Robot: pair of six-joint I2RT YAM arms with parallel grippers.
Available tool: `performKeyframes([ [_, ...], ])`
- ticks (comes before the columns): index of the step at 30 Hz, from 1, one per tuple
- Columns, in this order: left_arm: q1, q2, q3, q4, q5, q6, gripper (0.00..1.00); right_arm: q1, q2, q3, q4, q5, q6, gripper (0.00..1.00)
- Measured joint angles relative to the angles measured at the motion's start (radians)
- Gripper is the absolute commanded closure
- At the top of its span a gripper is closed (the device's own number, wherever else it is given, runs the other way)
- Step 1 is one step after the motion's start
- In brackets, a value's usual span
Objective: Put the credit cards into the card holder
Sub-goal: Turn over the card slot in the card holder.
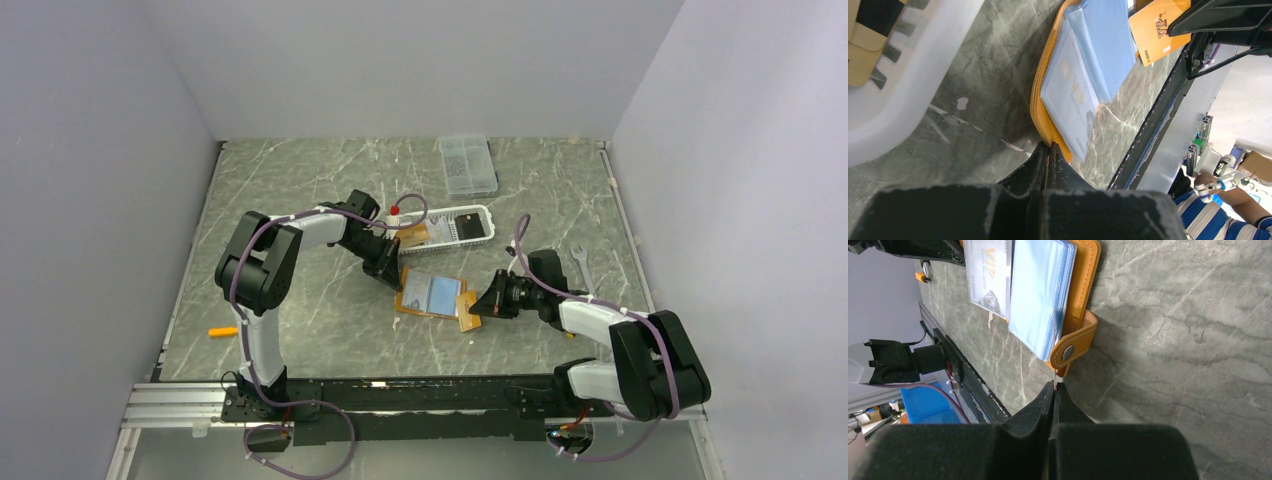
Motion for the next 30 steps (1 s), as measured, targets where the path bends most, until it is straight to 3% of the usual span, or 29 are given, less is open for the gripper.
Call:
performKeyframes([
  [30, -0.005, -0.013, 0.001, -0.003, 0.0, 0.007, 1.0, -0.001, 0.036, 0.0, 0.016, -0.03, 0.002, 1.0],
])
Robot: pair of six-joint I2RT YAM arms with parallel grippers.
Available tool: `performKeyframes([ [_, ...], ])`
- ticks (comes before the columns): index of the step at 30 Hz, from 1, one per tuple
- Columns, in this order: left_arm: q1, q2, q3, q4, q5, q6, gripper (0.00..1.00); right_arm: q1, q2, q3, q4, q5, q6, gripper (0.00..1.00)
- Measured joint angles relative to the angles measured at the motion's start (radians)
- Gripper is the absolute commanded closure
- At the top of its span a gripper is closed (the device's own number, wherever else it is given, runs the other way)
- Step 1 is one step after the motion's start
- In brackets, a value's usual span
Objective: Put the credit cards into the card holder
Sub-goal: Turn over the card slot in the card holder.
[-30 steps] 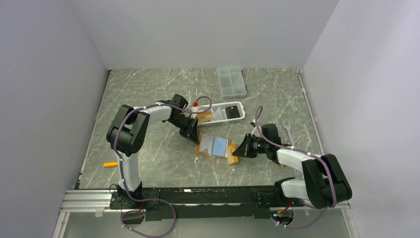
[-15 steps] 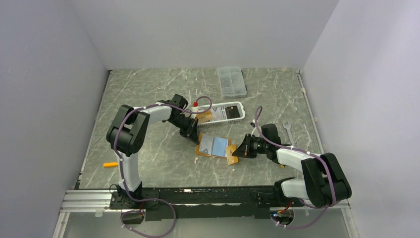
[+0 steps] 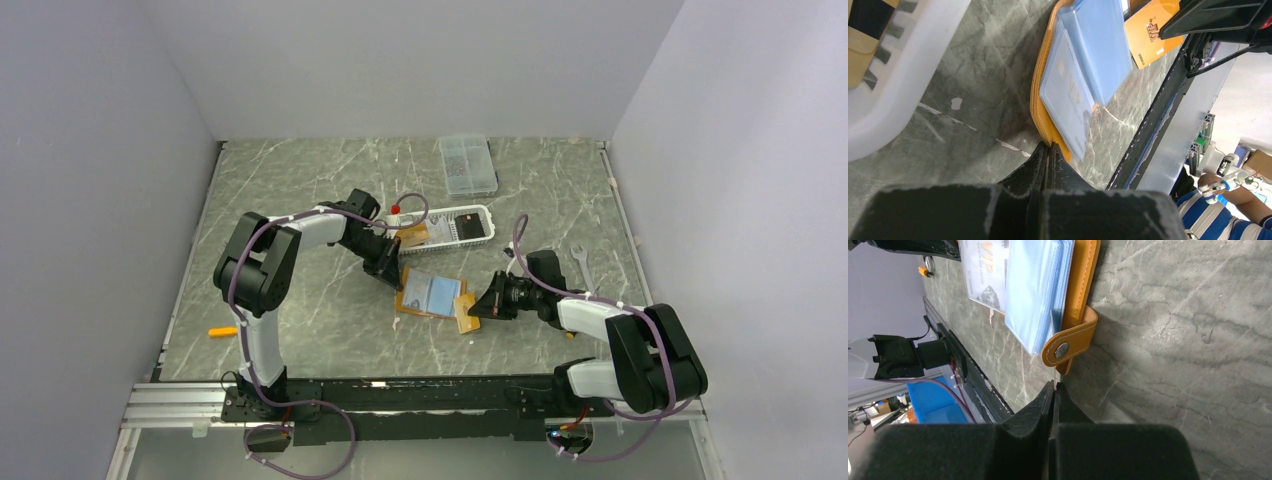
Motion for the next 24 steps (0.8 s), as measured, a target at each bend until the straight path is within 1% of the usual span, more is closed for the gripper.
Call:
performKeyframes([
  [13, -0.002, 0.0, 0.005, -0.007, 0.0, 0.001, 1.0, 0.0, -0.001, 0.0, 0.024, -0.024, 0.01, 1.0],
  [24, -0.002, 0.0, 0.005, -0.008, 0.0, 0.001, 1.0, 0.0, -0.054, 0.0, 0.023, -0.024, 0.01, 1.0],
])
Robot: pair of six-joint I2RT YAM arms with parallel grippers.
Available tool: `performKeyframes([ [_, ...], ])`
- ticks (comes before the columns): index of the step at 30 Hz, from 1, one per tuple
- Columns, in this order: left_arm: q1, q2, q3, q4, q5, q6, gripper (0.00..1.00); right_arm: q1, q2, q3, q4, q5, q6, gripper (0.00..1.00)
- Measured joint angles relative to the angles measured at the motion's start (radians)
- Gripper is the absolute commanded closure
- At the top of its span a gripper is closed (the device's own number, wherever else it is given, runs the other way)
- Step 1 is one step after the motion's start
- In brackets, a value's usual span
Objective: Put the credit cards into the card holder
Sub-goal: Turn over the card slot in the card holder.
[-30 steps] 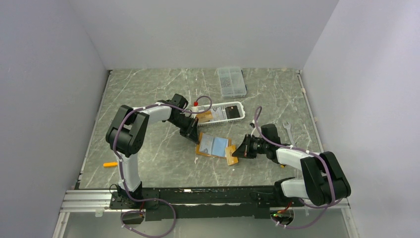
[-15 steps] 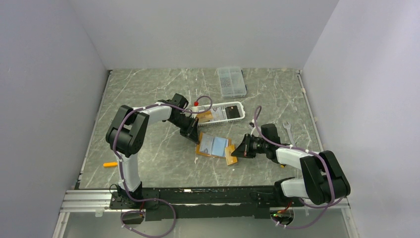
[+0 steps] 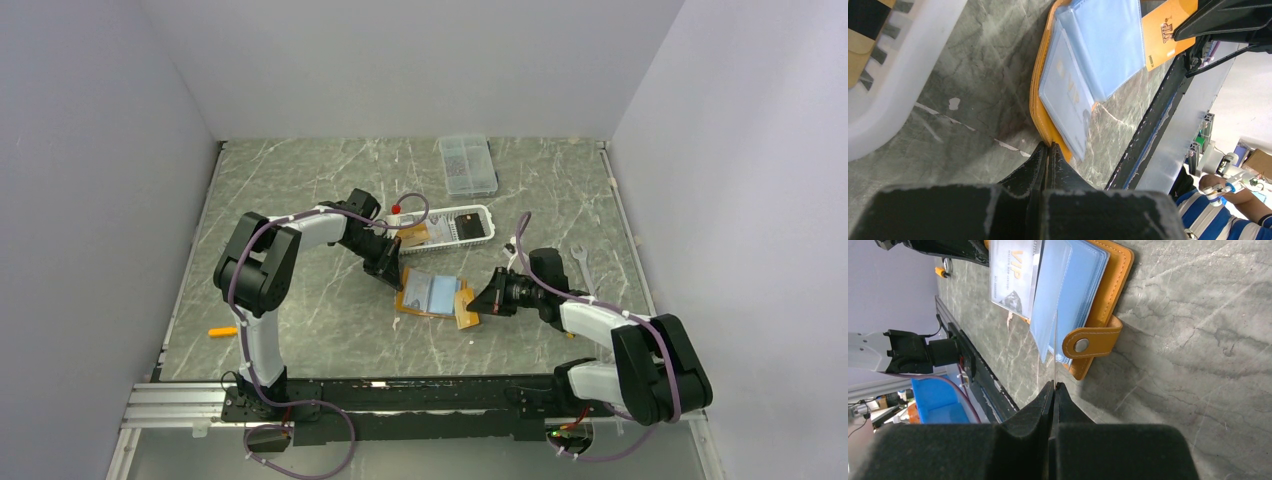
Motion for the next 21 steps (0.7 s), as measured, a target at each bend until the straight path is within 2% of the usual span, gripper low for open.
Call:
performKeyframes([
  [12, 0.0, -0.002, 0.0, -0.003, 0.001, 0.0, 1.0, 0.006, 0.004, 0.013, 0.048, -0.029, 0.047, 1.0],
  [21, 0.006, -0.002, 0.0, -0.002, 0.059, 0.0, 0.88, 0.041, 0.047, 0.034, 0.113, -0.03, 0.087, 1.0],
])
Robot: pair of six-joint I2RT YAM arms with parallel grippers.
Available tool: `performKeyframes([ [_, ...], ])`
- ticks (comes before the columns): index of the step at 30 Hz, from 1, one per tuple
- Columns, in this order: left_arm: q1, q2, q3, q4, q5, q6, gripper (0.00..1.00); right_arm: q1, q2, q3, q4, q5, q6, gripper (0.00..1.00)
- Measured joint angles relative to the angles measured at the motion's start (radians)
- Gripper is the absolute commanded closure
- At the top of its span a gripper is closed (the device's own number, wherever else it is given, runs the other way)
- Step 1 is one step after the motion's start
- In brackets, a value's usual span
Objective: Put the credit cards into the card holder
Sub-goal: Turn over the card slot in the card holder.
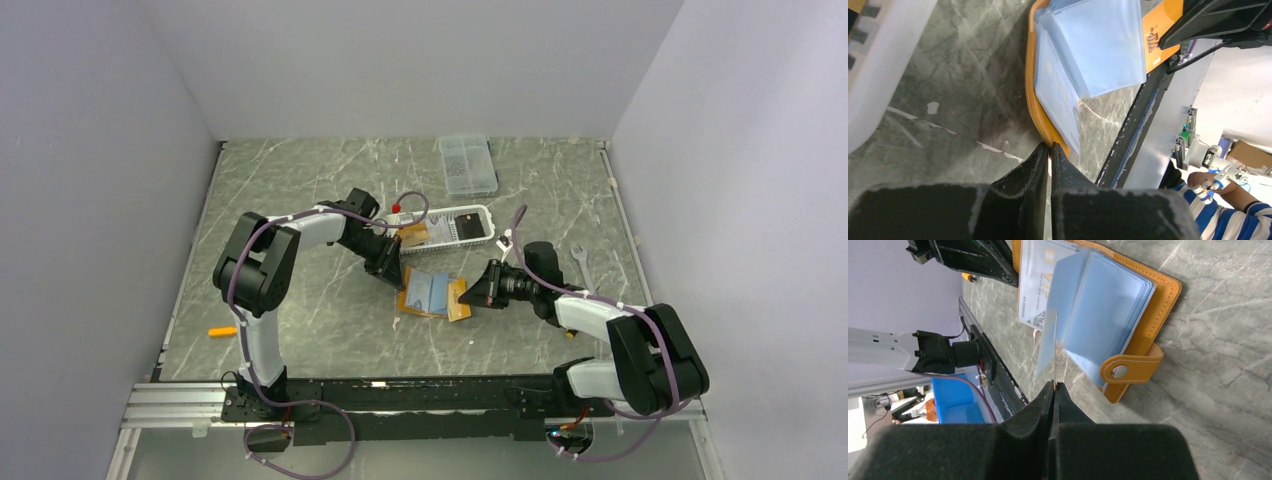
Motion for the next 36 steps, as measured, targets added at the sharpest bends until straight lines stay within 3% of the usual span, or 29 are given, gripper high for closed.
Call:
performKeyframes([
  [6, 0.015, 0.0, 0.0, 0.0, 0.062, 0.007, 0.75, 0.025, 0.026, 0.023, 0.03, -0.004, 0.025, 1.0],
  [13, 0.039, 0.001, 0.002, -0.016, 0.127, 0.043, 0.62, 0.092, 0.163, 0.08, 0.121, -0.004, 0.062, 1.0],
  [22, 0.071, 0.036, 0.011, -0.038, 0.216, 0.074, 0.59, 0.111, 0.26, 0.116, 0.174, -0.004, 0.079, 1.0],
  [29, 0.068, 0.066, 0.018, -0.022, 0.244, 0.055, 0.64, 0.111, 0.301, 0.127, 0.185, -0.003, 0.078, 1.0],
  [36, 0.044, 0.082, 0.018, 0.032, 0.188, -0.02, 0.92, 0.104, 0.312, 0.127, 0.185, 0.006, 0.076, 1.0],
])
